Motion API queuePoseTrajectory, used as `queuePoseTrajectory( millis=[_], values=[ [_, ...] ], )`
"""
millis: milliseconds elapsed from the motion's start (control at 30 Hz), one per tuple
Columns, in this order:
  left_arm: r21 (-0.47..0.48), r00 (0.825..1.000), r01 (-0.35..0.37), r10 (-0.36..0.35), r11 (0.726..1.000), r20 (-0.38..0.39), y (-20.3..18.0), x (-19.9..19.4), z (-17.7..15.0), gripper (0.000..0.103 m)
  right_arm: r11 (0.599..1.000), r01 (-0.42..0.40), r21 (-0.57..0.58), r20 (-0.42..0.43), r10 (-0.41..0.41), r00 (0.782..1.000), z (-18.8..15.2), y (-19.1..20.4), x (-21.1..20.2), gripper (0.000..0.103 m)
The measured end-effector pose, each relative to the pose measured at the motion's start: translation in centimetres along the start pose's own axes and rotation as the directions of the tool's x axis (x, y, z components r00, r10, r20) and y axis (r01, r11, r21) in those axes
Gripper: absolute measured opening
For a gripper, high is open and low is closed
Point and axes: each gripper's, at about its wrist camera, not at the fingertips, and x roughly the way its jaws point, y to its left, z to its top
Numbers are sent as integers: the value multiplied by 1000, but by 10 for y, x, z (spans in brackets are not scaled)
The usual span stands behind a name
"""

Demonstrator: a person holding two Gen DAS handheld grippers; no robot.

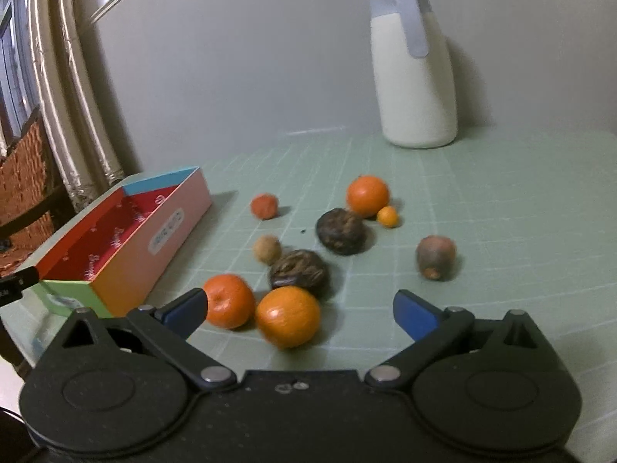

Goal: Organize fruits
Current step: 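Lift the left tool away from the box while the right tool grasps a large mandarin, then carry the large mandarin with the right tool into the box and release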

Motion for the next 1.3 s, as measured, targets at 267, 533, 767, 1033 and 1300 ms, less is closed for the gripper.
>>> queuePoseTrajectory(
  millis=[267, 533, 767, 1033, 1300],
  values=[
    [-9, 1000, -16, 16, 1000, -6, 7, 1, -1, 95, 999, 43, -3, 11, -43, 999, 2, 4, 6, 103],
    [-26, 1000, -23, 22, 999, -14, 14, 2, -1, 96, 986, 118, -118, 6, -118, 993, -2, 13, 14, 82],
    [-23, 1000, -24, 24, 999, -12, 16, 1, -2, 97, 996, 46, -77, -55, -50, 997, -4, 11, 24, 50],
    [-25, 999, -31, 31, 999, -10, 23, 1, -3, 98, 997, 29, -72, -48, -32, 998, -5, 14, 26, 38],
    [-27, 999, -32, 32, 999, -8, 24, 1, -3, 98, 997, 41, -69, -20, -42, 999, -3, 17, 19, 38]
  ],
)
